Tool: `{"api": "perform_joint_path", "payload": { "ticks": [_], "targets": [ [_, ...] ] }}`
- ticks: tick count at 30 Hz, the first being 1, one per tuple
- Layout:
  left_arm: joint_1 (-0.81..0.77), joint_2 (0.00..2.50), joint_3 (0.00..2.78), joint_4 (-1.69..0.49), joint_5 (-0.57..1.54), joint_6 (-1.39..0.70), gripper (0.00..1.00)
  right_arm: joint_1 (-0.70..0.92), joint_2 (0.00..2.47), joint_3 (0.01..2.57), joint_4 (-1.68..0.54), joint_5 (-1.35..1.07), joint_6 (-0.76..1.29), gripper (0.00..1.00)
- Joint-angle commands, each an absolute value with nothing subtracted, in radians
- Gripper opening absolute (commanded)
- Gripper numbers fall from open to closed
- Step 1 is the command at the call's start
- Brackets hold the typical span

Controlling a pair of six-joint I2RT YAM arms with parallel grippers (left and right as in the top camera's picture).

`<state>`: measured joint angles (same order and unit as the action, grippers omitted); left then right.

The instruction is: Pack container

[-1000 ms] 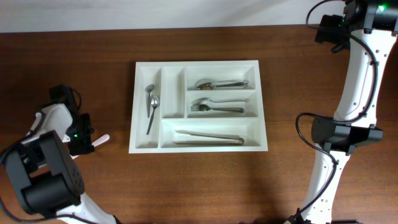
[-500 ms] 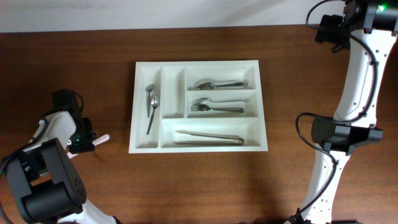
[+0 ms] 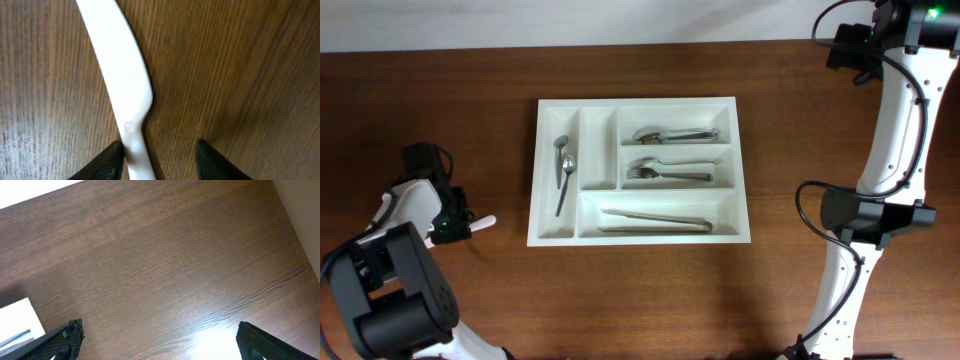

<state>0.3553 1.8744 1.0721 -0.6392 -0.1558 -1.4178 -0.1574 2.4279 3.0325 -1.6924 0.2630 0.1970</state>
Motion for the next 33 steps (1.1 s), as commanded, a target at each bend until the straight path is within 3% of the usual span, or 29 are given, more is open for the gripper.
{"api": "perform_joint_path", "payload": {
  "ticks": [1,13,20,24,28,33],
  "targets": [
    [0.349,2.037,0.968,-0.606,0.056,-1.449,0.47,-0.158,2.387,3.046,-1.696,0.262,0.191,0.99],
    [0.349,2.037,0.968,-0.624,0.064,-1.449,0.38,-0.158,2.387,3.046,-1.696,0.262,0.191,0.99],
    [0.349,2.037,0.967,-0.647,0.064,-1.449,0.21,-0.158,2.387,3.046,-1.696,0.262,0.191,0.99],
    [0.349,2.037,0.967,-0.651,0.064,-1.449,0.19,-0.158,2.387,3.046,-1.696,0.262,0.191,0.99],
    [0.349,2.037,0.967,-0.652,0.064,-1.449,0.04,-0.158,2.387,3.046,-1.696,0.262,0.191,0.99],
    [0.349,2.037,0.967,-0.651,0.056,-1.447,0.02,-0.158,2.387,3.046,-1.696,0.262,0.191,0.99]
  ]
}}
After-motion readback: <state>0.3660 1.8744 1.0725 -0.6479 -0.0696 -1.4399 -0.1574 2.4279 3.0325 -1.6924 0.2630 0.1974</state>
